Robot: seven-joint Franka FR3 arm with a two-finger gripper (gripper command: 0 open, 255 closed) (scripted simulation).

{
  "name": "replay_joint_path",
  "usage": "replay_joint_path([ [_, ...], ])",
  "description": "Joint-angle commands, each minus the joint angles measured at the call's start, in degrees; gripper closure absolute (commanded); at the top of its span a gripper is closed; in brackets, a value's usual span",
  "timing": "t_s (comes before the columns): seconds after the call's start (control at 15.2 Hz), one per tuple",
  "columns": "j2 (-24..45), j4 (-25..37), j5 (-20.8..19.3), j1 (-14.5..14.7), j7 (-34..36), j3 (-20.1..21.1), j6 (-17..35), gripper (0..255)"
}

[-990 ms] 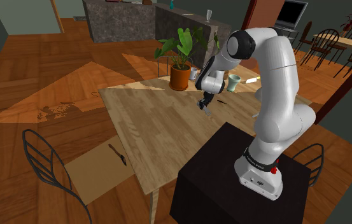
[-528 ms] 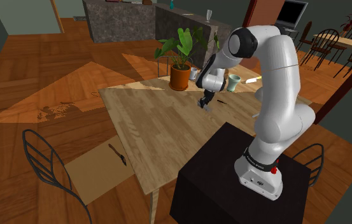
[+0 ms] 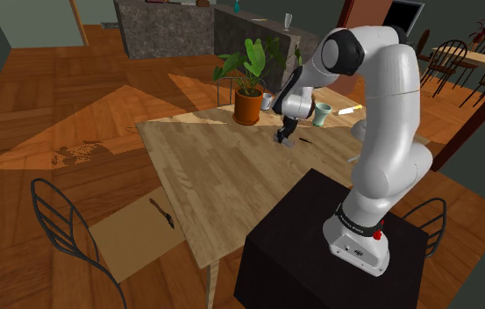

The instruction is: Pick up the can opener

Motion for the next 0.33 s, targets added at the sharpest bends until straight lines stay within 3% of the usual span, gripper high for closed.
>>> replay_joint_path([
  [0.0, -1.3, -0.3, -0.9, 0.7, 0.8, -0.9, -1.1, 255],
  [0.26, -2.8, -0.7, -1.9, 1.4, 1.6, -1.8, -2.2, 255],
])
